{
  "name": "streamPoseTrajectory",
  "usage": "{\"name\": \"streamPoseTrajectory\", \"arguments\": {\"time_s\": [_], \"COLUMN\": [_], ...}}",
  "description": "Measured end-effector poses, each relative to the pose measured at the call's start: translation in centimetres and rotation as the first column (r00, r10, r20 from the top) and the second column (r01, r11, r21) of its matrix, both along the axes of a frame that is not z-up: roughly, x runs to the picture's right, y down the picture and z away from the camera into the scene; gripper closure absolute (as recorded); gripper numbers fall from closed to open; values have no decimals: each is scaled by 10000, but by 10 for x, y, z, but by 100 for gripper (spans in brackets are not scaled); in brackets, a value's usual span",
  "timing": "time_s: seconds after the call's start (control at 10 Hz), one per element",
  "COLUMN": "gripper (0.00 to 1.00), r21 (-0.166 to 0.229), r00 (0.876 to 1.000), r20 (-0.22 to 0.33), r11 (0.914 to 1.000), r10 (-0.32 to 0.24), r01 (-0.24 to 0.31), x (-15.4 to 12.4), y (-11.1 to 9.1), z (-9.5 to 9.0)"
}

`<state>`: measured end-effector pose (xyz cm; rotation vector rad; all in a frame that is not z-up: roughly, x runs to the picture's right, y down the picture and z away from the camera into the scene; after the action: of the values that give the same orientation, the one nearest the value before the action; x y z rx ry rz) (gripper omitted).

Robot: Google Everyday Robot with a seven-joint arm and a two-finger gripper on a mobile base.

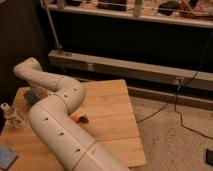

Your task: Push the eraser across the table

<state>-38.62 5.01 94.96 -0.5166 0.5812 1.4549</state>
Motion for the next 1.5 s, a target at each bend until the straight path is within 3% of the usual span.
{"name": "streamPoseTrajectory", "arguments": {"time_s": [0.4, 0.5, 0.6, 0.7, 0.8, 0.9, 1.0, 1.1, 1.2, 1.3, 1.4, 1.5], "gripper": [66, 67, 73, 82, 94, 99, 99, 92, 84, 71, 59, 49], "r21": [-106, 74, 814, 1675, 2732, 3407, 3714, 3739, 3517, 2889, 2303, 1898], "r00": [9997, 9994, 9978, 9949, 9899, 9827, 9780, 9769, 9806, 9900, 9964, 9987], "r20": [-52, -148, -589, -993, -1414, -1837, -2065, -2116, -1940, -1393, -800, -397], "r11": [9996, 9994, 9960, 9853, 9615, 9392, 9270, 9259, 9351, 9572, 9731, 9815], "r10": [-258, -324, -311, -156, 91, 223, 277, 284, 271, 241, 292, 327], "r01": [258, 325, 358, 322, 302, 424, 521, 541, 438, 173, -101, -246], "x": [9, 9, 12, 13, 15, 22, 27, 27, 22, 10, -1, -5], "y": [3, 0, -19, -47, -85, -111, -123, -126, -121, -106, -96, -92], "z": [16, 20, 23, 18, 8, -2, -8, -12, -14, -18, -25, -32]}}
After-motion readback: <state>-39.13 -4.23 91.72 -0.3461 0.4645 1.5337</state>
